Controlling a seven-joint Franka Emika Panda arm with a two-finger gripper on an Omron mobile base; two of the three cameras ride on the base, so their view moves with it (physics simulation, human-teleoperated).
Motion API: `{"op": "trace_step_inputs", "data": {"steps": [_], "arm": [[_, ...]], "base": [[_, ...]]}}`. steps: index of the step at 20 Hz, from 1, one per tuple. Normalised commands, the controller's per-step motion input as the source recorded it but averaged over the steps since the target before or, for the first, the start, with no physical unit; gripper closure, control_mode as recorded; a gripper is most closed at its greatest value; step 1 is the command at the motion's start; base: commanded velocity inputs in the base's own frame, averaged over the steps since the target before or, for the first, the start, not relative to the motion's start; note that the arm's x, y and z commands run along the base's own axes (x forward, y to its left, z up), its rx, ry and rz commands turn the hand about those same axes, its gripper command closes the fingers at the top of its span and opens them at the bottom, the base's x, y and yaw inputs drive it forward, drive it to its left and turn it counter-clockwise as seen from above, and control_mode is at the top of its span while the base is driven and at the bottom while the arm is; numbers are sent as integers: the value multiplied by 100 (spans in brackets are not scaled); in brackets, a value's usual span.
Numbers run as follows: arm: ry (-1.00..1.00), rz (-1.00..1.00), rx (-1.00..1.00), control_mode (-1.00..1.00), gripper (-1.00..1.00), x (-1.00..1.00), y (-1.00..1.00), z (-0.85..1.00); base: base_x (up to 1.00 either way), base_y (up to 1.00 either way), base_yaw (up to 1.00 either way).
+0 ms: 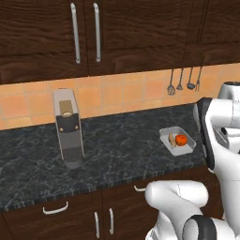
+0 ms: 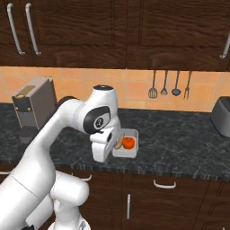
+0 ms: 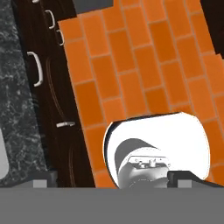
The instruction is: Take the meat container that has the chicken drumstick and place it on the second highest rack of the freezer. Then take the vegetable container that has the squash and sweet potato and place it on the highest rack of the freezer.
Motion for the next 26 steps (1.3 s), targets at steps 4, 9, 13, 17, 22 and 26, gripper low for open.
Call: {"op": "trace_step_inputs", "data": {"steps": [4,9,13,17,22,26], "arm": [[-1,27,7,-100,-100,52,-12,-52],[-5,26,11,-100,-100,44,-5,-34],[0,14,12,-100,-100,63,0,-37],[0,8,9,-100,-100,71,0,-28],[3,2,1,-100,-100,49,0,-18],[4,0,0,-100,-100,64,0,-41]], "base": [[0,0,0],[0,0,0],[0,0,0],[0,0,0],[0,0,0],[0,0,0]]}}
